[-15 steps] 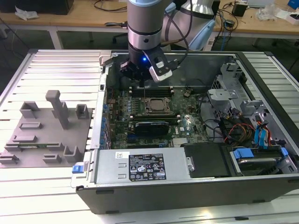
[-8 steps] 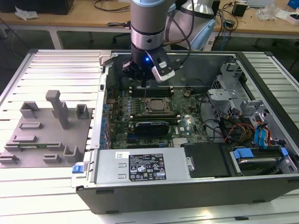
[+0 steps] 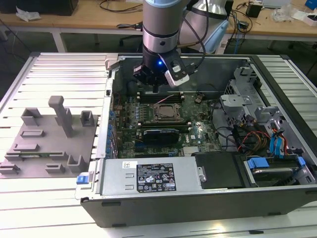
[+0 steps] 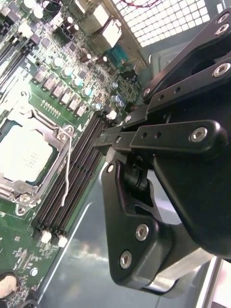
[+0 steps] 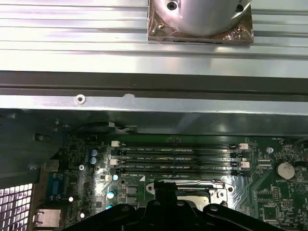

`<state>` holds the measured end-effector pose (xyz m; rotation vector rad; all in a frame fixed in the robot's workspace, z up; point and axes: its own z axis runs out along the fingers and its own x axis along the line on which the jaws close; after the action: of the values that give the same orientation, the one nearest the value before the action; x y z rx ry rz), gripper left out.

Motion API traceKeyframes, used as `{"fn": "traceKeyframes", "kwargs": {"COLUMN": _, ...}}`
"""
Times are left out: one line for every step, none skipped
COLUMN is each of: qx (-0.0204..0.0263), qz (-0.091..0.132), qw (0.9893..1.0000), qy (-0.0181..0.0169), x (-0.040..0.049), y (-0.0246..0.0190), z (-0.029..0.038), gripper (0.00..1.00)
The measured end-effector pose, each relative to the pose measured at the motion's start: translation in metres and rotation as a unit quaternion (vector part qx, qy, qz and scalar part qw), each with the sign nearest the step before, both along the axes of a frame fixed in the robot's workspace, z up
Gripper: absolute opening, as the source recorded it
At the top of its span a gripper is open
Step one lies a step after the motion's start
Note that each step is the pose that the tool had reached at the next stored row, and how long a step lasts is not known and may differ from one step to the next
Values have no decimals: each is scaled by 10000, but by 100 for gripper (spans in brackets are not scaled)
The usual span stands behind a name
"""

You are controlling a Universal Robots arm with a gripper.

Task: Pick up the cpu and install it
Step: 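Install the first cpu locking lever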

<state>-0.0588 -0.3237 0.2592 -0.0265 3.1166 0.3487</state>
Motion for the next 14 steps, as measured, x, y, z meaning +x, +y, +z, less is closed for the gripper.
{"fn": "traceKeyframes", "kwargs": {"qx": 0, "qz": 1, "qw": 10000, "qy": 0, "x": 10, "y": 0, "z": 0, "gripper": 11}}
{"fn": "traceKeyframes", "kwargs": {"qx": 1, "qz": 0, "qw": 10000, "qy": 0, "x": 10, "y": 0, "z": 0, "gripper": 11}}
{"fn": "traceKeyframes", "kwargs": {"qx": 0, "qz": 0, "qw": 10000, "qy": 0, "x": 10, "y": 0, "z": 0, "gripper": 11}}
{"fn": "traceKeyframes", "kwargs": {"qx": 0, "qz": 0, "qw": 10000, "qy": 0, "x": 11, "y": 0, "z": 0, "gripper": 11}}
{"fn": "traceKeyframes", "kwargs": {"qx": 0, "qz": -1, "qw": 10000, "qy": 0, "x": 11, "y": 0, "z": 0, "gripper": 11}}
{"fn": "traceKeyframes", "kwargs": {"qx": 1, "qz": 0, "qw": 10000, "qy": -1, "x": 13, "y": 1, "z": -4, "gripper": 11}}
{"fn": "traceKeyframes", "kwargs": {"qx": 1, "qz": 1, "qw": 10000, "qy": -1, "x": 16, "y": 1, "z": -10, "gripper": 11}}
{"fn": "traceKeyframes", "kwargs": {"qx": 0, "qz": 1, "qw": 10000, "qy": 0, "x": 21, "y": 0, "z": -19, "gripper": 11}}
{"fn": "traceKeyframes", "kwargs": {"qx": 1, "qz": 0, "qw": 10000, "qy": 0, "x": 25, "y": 1, "z": -26, "gripper": 11}}
{"fn": "traceKeyframes", "kwargs": {"qx": 0, "qz": 0, "qw": 10000, "qy": 0, "x": 31, "y": 0, "z": -35, "gripper": 11}}
{"fn": "traceKeyframes", "kwargs": {"qx": -1, "qz": 0, "qw": 10000, "qy": 0, "x": 41, "y": 0, "z": -44, "gripper": 11}}
{"fn": "traceKeyframes", "kwargs": {"qx": -2, "qz": 0, "qw": 10000, "qy": 0, "x": 47, "y": 0, "z": -51, "gripper": 11}}
{"fn": "traceKeyframes", "kwargs": {"qx": -3, "qz": 0, "qw": 10000, "qy": 0, "x": 52, "y": 0, "z": -59, "gripper": 11}}
{"fn": "traceKeyframes", "kwargs": {"qx": -4, "qz": -1, "qw": 10000, "qy": 0, "x": 53, "y": 0, "z": -64, "gripper": 11}}
